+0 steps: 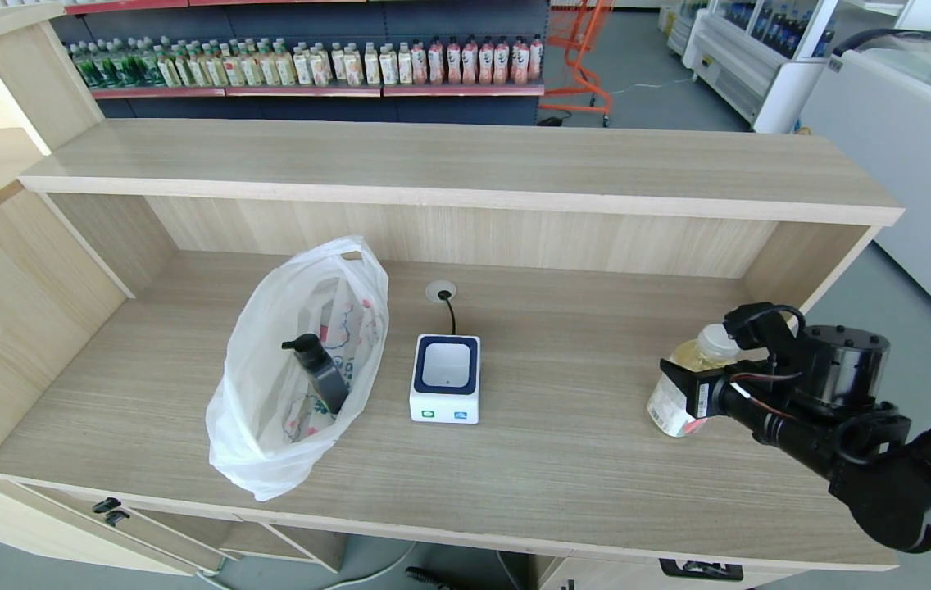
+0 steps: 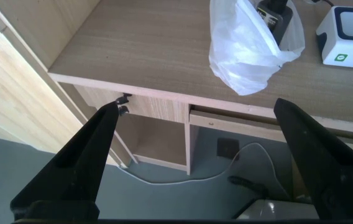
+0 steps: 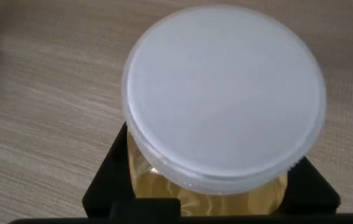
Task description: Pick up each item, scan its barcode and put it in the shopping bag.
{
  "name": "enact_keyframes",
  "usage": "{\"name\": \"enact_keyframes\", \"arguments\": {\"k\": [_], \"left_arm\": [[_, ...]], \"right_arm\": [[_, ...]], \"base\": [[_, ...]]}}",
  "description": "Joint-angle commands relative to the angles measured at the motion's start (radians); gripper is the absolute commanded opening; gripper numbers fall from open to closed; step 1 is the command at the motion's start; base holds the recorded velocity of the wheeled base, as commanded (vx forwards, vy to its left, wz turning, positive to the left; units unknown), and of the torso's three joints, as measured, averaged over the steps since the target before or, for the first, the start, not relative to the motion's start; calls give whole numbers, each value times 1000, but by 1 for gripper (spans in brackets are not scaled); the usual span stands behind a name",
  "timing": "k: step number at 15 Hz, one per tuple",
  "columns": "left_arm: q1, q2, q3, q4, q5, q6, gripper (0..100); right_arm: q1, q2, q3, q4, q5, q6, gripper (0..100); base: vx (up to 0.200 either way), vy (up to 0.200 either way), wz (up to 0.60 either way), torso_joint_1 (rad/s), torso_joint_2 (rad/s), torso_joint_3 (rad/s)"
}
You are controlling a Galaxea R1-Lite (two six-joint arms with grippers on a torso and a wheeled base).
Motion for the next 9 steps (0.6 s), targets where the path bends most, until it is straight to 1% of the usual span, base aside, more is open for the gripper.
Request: {"name": "enact_keyframes", "arguments": {"k": [1, 4, 9], "left_arm": [[-1, 1, 0, 0, 0, 0, 100], [-1, 0, 0, 0, 0, 0, 100], [-1, 1, 0, 0, 0, 0, 100]], "right_arm": [[-1, 4, 2, -3, 1, -17, 0], [1, 6, 14, -15, 1, -83, 0], [-13, 15, 78, -15, 5, -83, 0]], "base": [[0, 0, 0, 0, 0, 0], [0, 0, 0, 0, 0, 0], [0, 0, 0, 0, 0, 0]]}}
